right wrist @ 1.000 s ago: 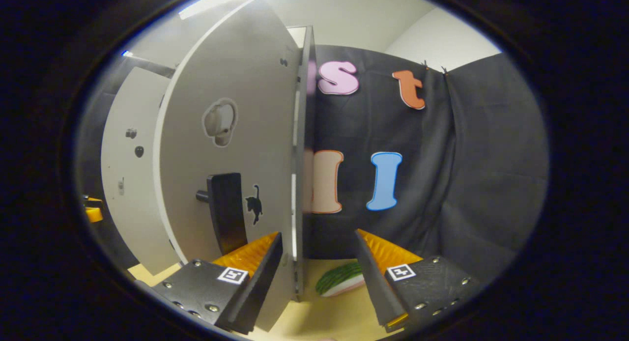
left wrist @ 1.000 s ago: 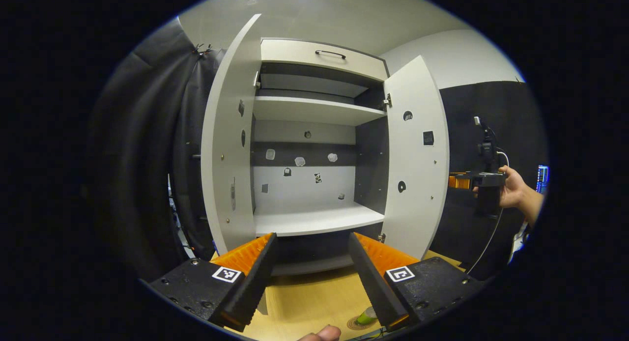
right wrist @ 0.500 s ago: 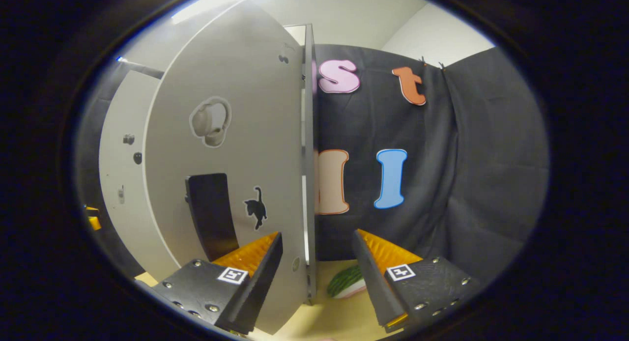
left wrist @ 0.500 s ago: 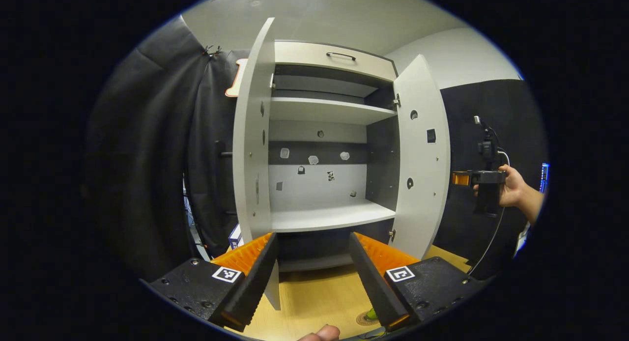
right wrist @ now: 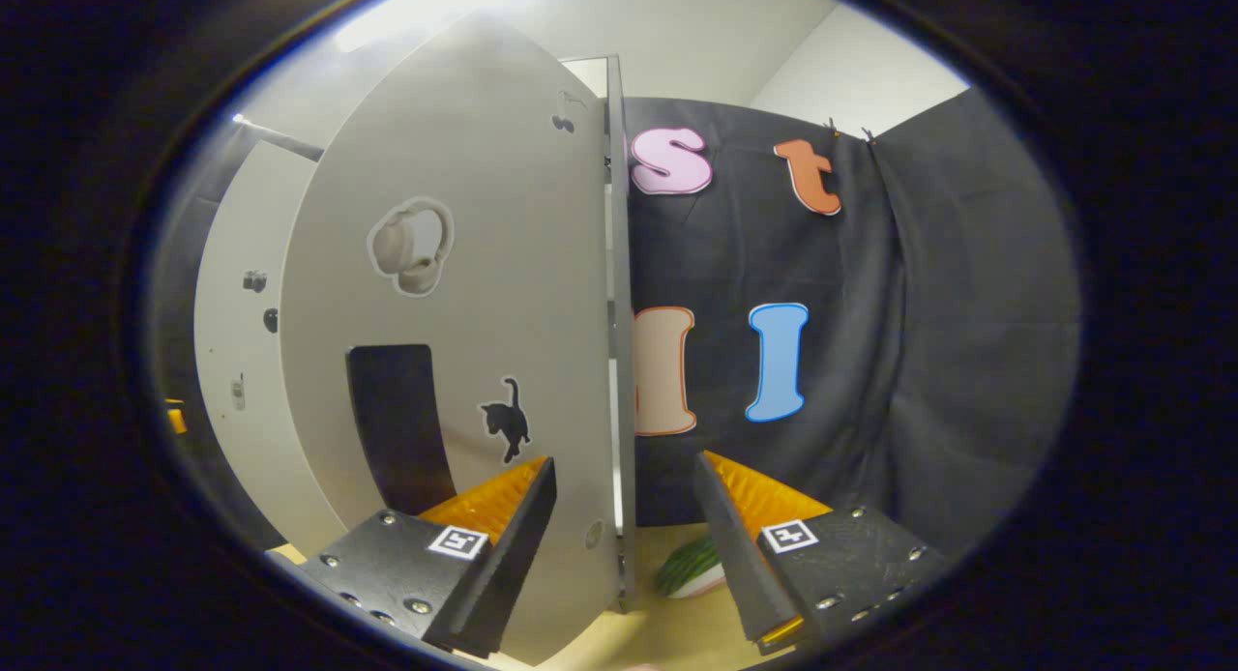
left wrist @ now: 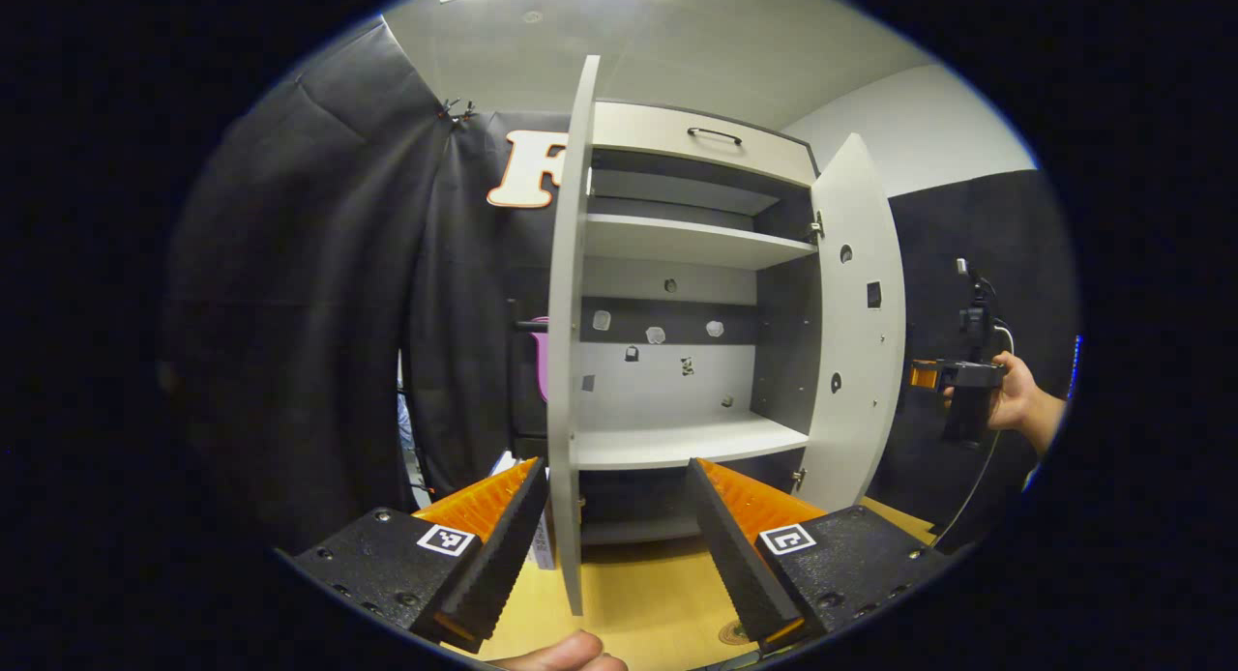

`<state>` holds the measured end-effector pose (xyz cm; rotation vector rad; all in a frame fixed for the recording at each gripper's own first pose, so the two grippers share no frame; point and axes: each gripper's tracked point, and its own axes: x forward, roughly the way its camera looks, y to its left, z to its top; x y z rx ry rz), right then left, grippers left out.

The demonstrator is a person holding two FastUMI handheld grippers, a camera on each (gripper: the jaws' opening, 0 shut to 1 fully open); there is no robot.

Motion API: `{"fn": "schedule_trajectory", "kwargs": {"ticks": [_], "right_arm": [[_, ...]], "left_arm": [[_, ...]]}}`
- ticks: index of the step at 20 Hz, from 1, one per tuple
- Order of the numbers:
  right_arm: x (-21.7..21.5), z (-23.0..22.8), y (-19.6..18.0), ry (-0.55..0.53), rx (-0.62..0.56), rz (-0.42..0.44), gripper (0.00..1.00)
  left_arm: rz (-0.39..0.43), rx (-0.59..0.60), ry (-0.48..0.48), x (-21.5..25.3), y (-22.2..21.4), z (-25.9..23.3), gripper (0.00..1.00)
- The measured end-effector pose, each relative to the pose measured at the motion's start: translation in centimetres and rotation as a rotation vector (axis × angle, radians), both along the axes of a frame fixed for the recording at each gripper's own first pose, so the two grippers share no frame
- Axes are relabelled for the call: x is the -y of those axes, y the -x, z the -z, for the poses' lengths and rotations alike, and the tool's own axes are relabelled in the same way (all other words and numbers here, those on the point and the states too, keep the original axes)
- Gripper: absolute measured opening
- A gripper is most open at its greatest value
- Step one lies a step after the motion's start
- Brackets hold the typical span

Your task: Grasp the bottle in the cabinet with the left hand and place it on the coaster, then close the right door with the right hand and the left door with the left hand.

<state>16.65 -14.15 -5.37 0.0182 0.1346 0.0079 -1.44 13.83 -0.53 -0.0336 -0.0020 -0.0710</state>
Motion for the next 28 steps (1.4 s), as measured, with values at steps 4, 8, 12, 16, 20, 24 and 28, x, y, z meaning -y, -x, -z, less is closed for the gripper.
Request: {"fn": "schedule_trajectory", "kwargs": {"ticks": [4, 8, 12, 16, 20, 24, 28], "right_arm": [[-1.8, 0.1, -0.5, -0.017, 0.005, -0.017, 0.84], [-4.5, 0.6, -1.3, -0.036, -0.001, -0.034, 0.88], [-8.3, 1.5, -1.0, -0.045, -0.012, -0.124, 0.9], [-10.0, 2.8, 0.2, -0.006, -0.026, -0.167, 0.94], [-11.0, 3.2, 1.0, -0.023, -0.031, -0.179, 0.96], [-11.8, 2.6, 2.8, -0.056, -0.02, -0.2, 0.94], [-11.2, 2.3, 5.4, -0.06, -0.044, -0.171, 0.97]], "left_arm": [[-0.091, -0.028, -0.004, -3.8, -0.4, 0.6, 0.93], [-0.162, -0.062, 0.021, -7.7, -1.1, 1.4, 0.93], [-0.238, -0.075, 0.025, -12.0, -0.4, 1.4, 0.93], [-0.291, -0.07, 0.036, -15.2, -0.1, 1.3, 0.93], [-0.344, -0.078, 0.075, -18.0, -0.7, 1.9, 0.93], [-0.356, -0.074, 0.147, -19.4, -2.1, 2.0, 0.91], [-0.302, -0.063, 0.221, -18.5, -5.0, 0.3, 0.93]]}}
